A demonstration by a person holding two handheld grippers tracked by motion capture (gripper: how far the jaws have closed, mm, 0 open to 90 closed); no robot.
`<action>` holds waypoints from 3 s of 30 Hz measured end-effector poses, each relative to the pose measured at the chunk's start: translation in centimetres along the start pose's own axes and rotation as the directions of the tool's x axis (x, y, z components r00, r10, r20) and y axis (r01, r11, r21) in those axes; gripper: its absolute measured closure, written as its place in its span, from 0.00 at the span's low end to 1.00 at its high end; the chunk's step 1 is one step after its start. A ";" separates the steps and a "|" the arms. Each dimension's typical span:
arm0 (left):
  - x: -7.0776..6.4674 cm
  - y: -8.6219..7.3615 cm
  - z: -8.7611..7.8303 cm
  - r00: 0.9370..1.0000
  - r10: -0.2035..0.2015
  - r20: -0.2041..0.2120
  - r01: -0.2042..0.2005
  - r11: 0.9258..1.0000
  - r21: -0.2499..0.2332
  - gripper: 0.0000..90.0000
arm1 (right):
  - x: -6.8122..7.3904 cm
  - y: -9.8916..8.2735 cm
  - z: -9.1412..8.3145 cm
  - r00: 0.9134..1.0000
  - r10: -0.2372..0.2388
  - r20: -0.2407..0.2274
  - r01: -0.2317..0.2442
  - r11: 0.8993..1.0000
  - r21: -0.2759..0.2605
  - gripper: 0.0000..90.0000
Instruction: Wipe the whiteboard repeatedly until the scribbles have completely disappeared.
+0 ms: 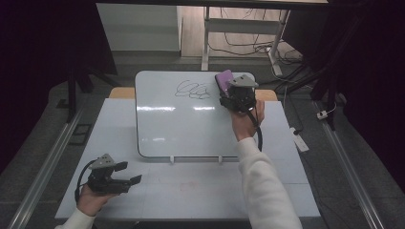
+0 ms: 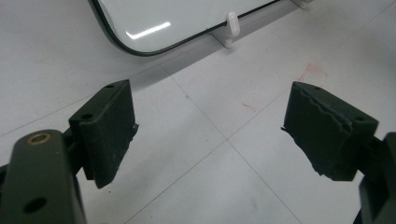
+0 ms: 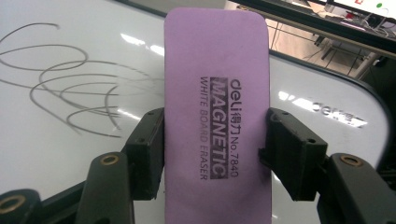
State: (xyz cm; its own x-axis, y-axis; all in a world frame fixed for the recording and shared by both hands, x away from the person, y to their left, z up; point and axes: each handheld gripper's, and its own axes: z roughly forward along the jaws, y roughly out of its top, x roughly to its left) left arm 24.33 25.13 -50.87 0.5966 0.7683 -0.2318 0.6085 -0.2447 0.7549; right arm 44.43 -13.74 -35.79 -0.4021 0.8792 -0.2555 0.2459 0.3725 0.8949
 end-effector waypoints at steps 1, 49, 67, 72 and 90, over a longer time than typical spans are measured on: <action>0.0 0.0 0.0 1.000 -0.001 0.001 0.001 1.000 -0.001 0.19 | -0.1 0.0 0.0 1.000 0.007 -0.002 -0.007 1.000 -0.001 0.45; 0.1 0.0 -0.2 1.000 0.001 0.006 -0.001 1.000 -0.005 0.20 | 3.8 1.6 1.3 0.998 -0.051 -0.030 0.051 0.999 -0.012 0.45; 0.1 -0.1 -0.1 1.000 0.002 0.006 -0.002 1.000 -0.003 0.20 | 10.4 1.9 2.4 0.979 -0.141 -0.147 0.140 0.990 -0.018 0.45; 0.2 -0.1 -0.1 1.000 -0.001 0.005 0.001 1.000 -0.003 0.20 | 9.6 2.0 2.2 0.981 -0.127 -0.149 0.125 0.992 -0.022 0.45; 0.2 -0.1 -0.2 1.000 0.002 0.005 -0.002 1.000 -0.007 0.20 | 9.4 3.1 2.7 0.985 -0.132 -0.115 0.131 0.991 -0.018 0.45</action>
State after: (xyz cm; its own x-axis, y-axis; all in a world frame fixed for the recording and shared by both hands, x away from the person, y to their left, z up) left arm 24.28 25.39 -50.84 0.6001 0.7651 -0.2335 0.6041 -0.2421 0.7592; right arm 43.81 -3.50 -36.41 -0.5294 0.7825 -0.3277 0.1751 0.4787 0.8603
